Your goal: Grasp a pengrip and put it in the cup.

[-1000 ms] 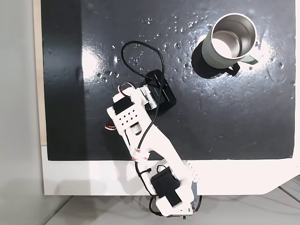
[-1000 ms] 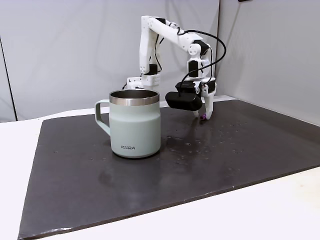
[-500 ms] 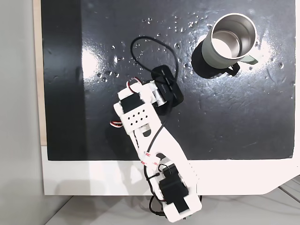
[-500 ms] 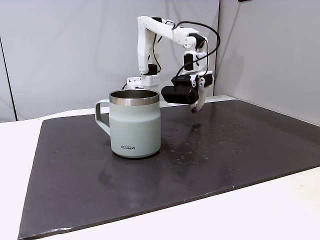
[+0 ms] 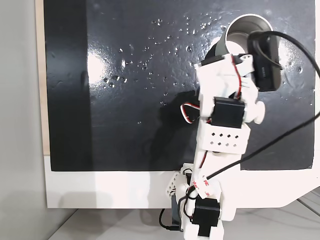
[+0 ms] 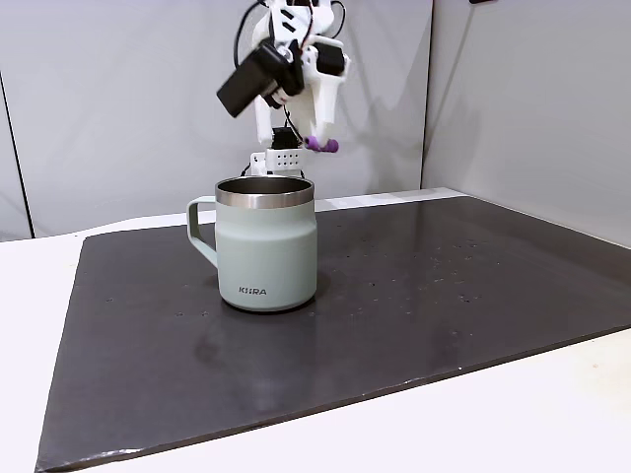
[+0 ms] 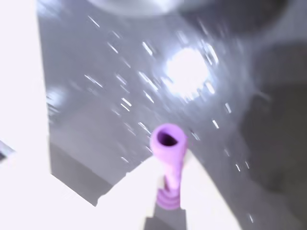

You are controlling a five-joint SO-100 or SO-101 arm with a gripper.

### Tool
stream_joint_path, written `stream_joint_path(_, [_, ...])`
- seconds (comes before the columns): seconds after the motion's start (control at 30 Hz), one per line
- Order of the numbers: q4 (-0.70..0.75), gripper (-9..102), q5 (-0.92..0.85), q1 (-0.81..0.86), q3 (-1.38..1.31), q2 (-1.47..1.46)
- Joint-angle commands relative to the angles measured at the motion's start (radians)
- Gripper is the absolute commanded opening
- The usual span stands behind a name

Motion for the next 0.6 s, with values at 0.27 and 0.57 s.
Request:
stream_joint_path(0.27, [-0.121, 0, -0.147, 0.178, -0.305, -0.147])
stream_joint_path(0.57, [-0.19, 5, -0.176, 0.199, -0.291, -0.173])
